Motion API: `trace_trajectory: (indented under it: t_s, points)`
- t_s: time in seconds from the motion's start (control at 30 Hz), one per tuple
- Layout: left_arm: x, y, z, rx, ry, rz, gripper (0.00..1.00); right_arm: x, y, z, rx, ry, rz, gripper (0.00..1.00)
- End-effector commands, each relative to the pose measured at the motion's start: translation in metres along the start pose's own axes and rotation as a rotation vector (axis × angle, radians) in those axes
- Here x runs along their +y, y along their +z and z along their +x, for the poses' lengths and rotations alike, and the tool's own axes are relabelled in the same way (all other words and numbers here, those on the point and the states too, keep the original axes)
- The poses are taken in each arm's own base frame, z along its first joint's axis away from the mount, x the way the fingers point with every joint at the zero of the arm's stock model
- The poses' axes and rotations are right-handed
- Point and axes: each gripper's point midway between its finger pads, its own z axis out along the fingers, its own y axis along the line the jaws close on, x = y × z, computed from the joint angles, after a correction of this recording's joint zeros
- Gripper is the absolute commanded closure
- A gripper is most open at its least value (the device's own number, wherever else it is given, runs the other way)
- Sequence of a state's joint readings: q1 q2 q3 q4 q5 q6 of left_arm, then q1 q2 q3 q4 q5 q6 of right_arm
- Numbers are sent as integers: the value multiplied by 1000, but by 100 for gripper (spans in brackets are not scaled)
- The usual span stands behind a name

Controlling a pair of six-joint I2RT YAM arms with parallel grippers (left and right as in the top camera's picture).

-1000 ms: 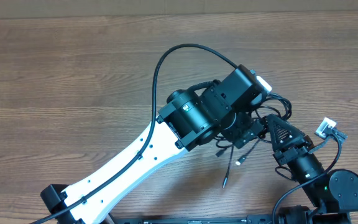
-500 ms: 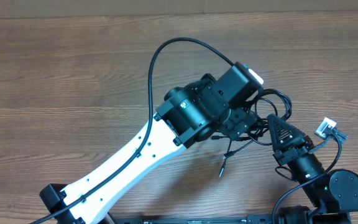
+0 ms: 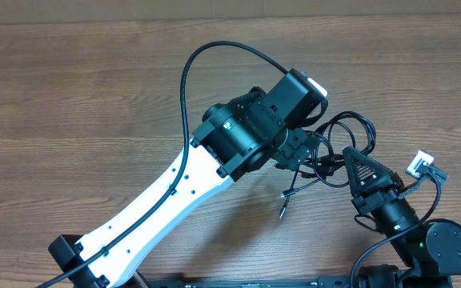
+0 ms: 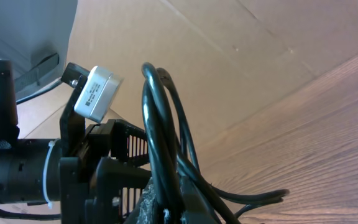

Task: Untangle cables
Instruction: 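Pull the left gripper up and left away from the right gripper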

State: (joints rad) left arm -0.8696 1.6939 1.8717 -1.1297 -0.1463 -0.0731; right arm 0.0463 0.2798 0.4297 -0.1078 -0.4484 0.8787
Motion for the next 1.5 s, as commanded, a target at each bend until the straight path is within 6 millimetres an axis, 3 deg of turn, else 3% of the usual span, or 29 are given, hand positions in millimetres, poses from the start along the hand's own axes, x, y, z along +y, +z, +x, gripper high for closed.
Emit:
trace_trajectory:
  t_s: [0.0, 0.23, 0.97, 1.47]
  points:
    - [-22, 0, -3, 3, -16, 137, 0, 0, -1, 1, -1, -21, 4, 96]
    - [-49, -6, -2, 11, -15, 301, 0, -2, -1, 1, -1, -33, 15, 96]
    - [-28, 0, -15, -45, -19, 172, 0, 20, -2, 1, 19, -43, -87, 96]
    - [-16, 2, -10, -26, -18, 100, 0, 27, -3, 1, 27, -7, -118, 96]
